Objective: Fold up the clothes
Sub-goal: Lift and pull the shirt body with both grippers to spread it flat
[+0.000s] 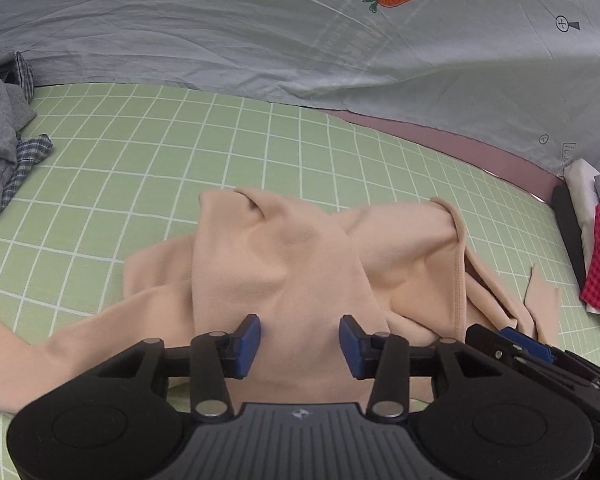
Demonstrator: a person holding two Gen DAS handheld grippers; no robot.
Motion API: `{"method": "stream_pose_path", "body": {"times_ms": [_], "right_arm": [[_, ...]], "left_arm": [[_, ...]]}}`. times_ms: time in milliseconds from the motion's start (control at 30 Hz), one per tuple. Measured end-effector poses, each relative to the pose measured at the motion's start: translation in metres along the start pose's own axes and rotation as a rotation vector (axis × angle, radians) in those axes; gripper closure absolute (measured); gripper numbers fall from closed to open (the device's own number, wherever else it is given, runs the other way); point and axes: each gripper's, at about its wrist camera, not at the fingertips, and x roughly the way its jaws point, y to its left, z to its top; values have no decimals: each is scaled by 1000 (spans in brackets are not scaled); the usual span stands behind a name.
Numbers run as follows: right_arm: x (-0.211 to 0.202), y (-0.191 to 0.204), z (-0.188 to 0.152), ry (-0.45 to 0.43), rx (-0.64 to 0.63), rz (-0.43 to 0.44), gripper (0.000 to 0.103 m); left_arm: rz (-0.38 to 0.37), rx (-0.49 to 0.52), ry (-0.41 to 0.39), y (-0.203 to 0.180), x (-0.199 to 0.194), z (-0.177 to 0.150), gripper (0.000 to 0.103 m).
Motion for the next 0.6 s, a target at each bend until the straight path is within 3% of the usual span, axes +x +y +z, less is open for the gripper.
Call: {"method": "stream_pose_path", "body": {"times_ms": [167, 233, 433, 567, 600], "right_arm": [[-4, 5, 4, -20, 24, 6, 56], [-4, 9, 9, -30, 25, 24, 55], [12, 21, 13, -1, 3, 56, 48], [24, 26, 9, 35, -43, 56, 62], [24, 27, 9, 37, -56, 57, 72]], "left_arm": [[-4, -21, -15, -8, -2, 11, 46], [-12, -16, -37, -12, -6, 15, 35], [11, -6, -13, -20, 14, 19, 34], [59, 31, -2, -22, 25, 16, 44], [69, 45, -6, -22, 26, 14, 57]]}}
